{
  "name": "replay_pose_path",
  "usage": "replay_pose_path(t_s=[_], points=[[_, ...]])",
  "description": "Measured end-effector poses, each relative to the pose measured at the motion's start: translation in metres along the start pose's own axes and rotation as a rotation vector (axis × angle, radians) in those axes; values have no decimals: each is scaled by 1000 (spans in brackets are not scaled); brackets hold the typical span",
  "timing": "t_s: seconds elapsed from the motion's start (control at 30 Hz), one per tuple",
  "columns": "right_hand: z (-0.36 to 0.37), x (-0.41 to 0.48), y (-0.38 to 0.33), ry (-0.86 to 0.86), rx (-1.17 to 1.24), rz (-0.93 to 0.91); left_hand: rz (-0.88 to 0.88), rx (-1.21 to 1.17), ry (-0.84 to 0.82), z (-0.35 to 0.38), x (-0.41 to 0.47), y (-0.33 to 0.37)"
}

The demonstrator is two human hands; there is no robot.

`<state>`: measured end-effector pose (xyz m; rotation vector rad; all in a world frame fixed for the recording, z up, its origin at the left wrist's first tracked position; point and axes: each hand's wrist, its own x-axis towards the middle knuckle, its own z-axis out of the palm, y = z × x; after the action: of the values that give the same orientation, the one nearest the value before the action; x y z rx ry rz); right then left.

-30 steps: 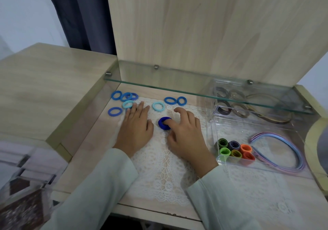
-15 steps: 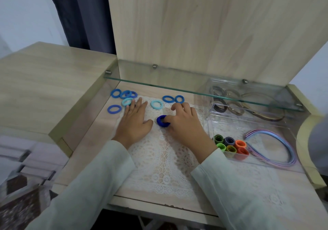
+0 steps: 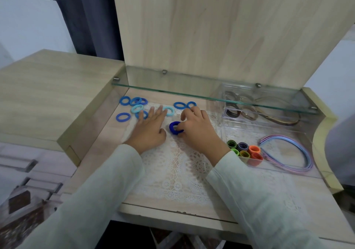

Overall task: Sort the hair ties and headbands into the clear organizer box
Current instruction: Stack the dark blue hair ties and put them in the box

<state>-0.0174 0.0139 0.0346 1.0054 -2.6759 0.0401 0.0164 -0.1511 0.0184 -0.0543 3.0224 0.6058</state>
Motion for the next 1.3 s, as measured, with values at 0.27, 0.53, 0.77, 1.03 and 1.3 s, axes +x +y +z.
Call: replay_pose_path(t_s=[0.27,0.53,0.77,1.03,1.3], points=[[-28,-5,17,-67,11,-27,50,-259,47,-4,-19,33],[-77,-20,62,-291,25,22,127,-415,45,0,-10,69],[-101,-40,99,-353,-85,23,205,-495,5,10,-3,108],[-87,-66,118,-296,-199,16,280,-429,46,33,6,130],[-68,-75,124,-296,-175,-7,380,-382,96,55,14,122]])
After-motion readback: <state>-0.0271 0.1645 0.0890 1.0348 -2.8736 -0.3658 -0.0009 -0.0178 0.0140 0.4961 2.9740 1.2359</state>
